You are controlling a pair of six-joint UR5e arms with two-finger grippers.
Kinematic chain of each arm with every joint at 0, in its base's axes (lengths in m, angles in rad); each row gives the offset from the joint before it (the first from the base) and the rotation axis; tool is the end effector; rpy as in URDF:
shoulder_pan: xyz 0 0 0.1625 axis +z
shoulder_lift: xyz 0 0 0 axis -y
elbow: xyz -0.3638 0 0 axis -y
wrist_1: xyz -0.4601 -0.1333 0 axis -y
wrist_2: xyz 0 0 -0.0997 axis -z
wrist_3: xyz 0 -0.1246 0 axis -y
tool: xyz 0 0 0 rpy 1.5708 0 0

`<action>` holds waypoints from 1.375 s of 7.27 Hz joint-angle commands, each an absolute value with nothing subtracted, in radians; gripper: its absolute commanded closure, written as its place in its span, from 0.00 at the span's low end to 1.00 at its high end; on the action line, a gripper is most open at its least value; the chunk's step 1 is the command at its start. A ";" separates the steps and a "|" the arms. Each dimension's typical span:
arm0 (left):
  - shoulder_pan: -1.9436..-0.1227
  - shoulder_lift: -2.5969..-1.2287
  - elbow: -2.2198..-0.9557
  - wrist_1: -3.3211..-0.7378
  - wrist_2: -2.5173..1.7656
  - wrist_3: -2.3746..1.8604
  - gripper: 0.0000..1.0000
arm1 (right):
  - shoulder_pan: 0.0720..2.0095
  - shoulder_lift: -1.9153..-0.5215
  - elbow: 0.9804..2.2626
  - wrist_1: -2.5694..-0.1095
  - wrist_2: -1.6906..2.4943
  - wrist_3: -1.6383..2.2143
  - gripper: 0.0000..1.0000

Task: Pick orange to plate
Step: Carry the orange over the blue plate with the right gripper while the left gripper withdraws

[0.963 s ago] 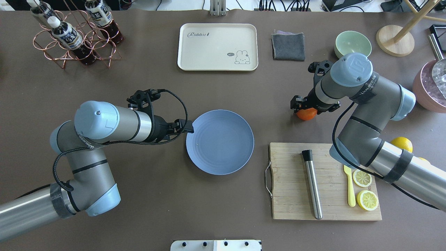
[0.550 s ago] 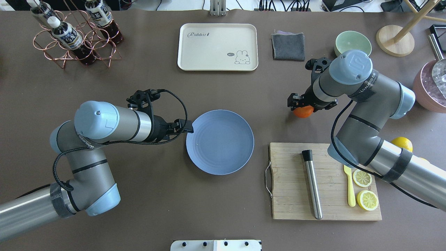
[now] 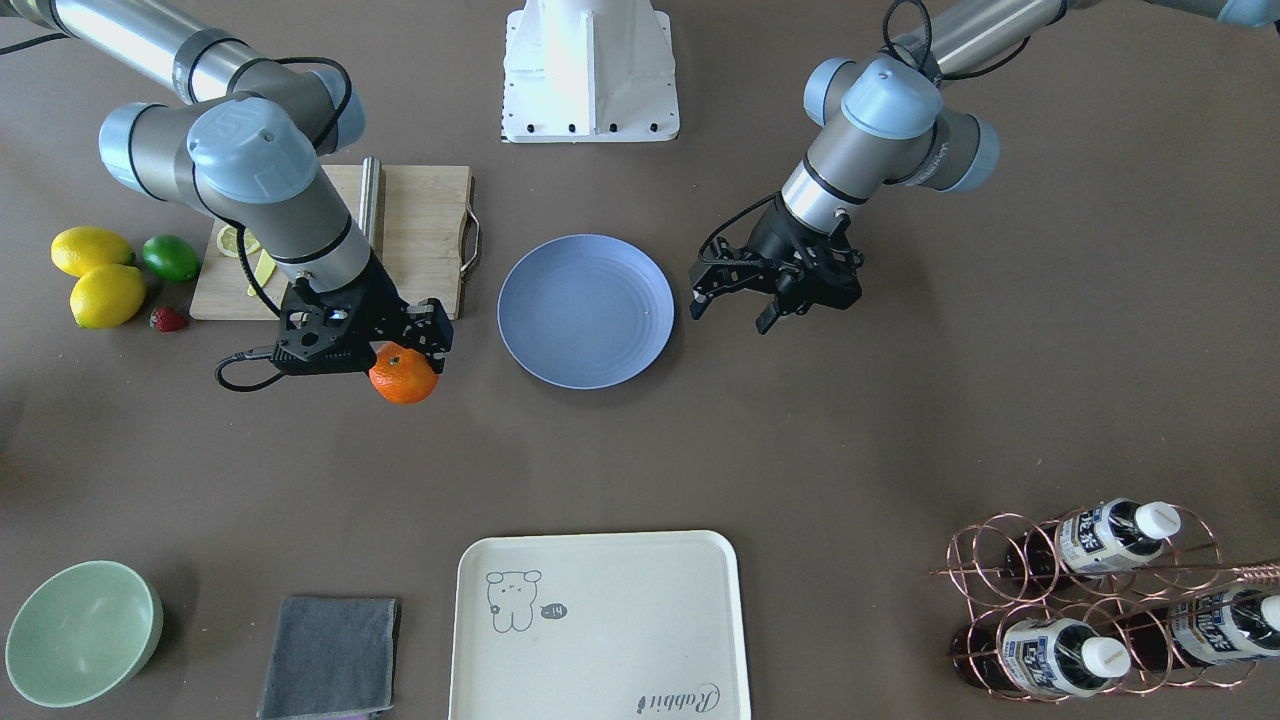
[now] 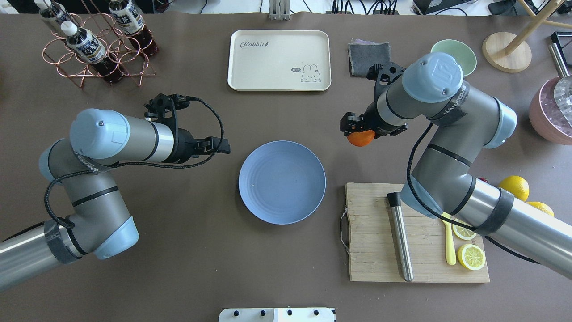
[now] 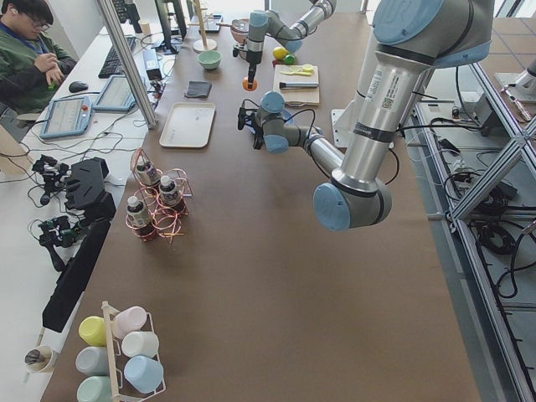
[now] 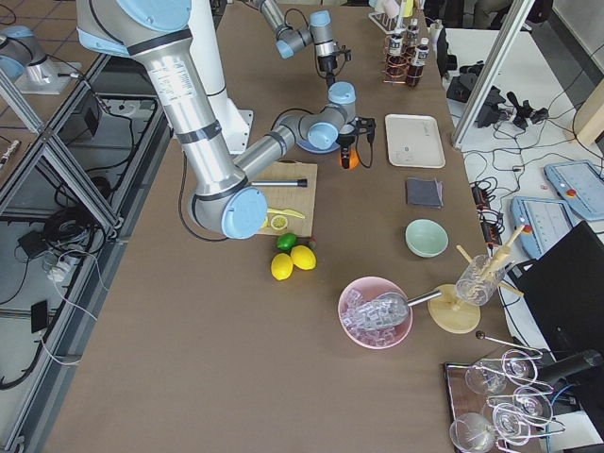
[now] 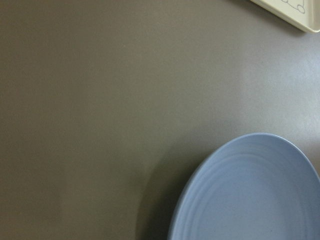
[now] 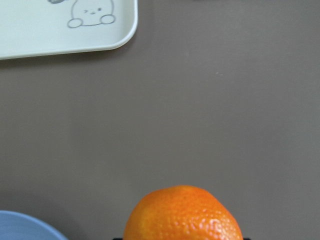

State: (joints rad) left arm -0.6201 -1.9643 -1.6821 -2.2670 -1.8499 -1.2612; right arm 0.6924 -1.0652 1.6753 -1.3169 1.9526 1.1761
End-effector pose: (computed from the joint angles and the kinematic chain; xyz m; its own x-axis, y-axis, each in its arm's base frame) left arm 0.5040 -0.4815 0.2263 0.3867 0.0838 -0.9184 0.2434 0.9513 0.1892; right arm -0.4879 -0.5175 0.2164 0.6054 0.0385 0.7950 -0.1533 0.9858 0.0691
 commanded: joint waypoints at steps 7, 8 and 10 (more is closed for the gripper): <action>-0.877 -1.819 -1.803 -2.095 -1.977 -0.865 0.02 | 0.440 -0.845 1.554 -1.434 1.712 1.331 1.00; -0.877 -1.818 -1.798 -2.092 -1.985 -0.865 0.02 | 0.434 -0.845 1.552 -1.434 1.712 1.331 1.00; -0.928 -1.812 -1.767 -2.094 -2.089 -0.865 0.02 | 0.430 -0.844 1.549 -1.433 1.712 1.330 1.00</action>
State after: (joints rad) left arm -0.9002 -1.8139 -1.7871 -2.0931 -2.0306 -0.8653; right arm 0.4333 -0.8457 1.5535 -1.4341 1.7126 1.3305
